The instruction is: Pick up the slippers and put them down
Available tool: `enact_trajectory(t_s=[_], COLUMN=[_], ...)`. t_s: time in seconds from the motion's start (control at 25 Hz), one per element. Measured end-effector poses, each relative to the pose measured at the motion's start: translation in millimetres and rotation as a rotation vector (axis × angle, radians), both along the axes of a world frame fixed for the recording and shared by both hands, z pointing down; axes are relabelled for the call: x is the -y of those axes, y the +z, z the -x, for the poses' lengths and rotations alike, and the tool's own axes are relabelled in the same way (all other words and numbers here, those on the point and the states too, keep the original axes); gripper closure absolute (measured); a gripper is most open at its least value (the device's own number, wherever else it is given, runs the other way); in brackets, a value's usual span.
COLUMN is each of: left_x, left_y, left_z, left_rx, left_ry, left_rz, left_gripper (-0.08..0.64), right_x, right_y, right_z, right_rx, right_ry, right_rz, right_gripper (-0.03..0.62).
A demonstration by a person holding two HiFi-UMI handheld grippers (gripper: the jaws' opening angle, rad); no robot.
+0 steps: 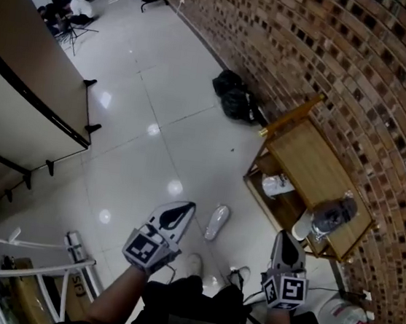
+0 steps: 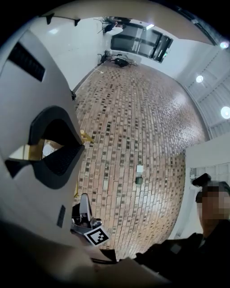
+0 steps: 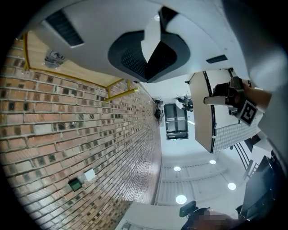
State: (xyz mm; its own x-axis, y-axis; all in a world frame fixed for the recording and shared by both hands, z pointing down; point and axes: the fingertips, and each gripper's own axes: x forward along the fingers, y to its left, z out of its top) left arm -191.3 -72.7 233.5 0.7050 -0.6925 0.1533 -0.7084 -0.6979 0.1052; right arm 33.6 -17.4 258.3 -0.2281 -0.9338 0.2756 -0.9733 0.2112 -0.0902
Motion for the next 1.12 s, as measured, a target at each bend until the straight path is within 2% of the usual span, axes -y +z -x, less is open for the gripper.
enact_trajectory(t_s=[0.16, 0.52, 0.8, 1.0, 1.12], left_x=[12, 48, 78, 82, 82], left_y=[10, -6, -11, 33, 69], left_z=[0, -18, -50, -60, -64], left_rx=[0.004, -0.04, -0.038, -0.027, -0.015], left_ry=[-0.007, -0.116, -0.098, -0.086, -0.081], left_rz=[-0.006, -0.028, -0.045, 0.05, 0.09], left_gripper=[0.56, 0.56, 0.56, 0.56, 0.56], right_x=[19, 69, 109, 118, 116], right_y=[13, -4, -15, 21, 57], right_z=[14, 11, -10, -30, -34], right_rx=[0.006, -0.007, -0.045, -0.031, -0.029], right_ry=[-0.016, -0.117, -0.134, -0.058, -0.046], right_rz=[-0.012, -0.052, -0.085, -0.03, 0.02], right_gripper=[0.583, 0.583, 0.583, 0.583, 0.583])
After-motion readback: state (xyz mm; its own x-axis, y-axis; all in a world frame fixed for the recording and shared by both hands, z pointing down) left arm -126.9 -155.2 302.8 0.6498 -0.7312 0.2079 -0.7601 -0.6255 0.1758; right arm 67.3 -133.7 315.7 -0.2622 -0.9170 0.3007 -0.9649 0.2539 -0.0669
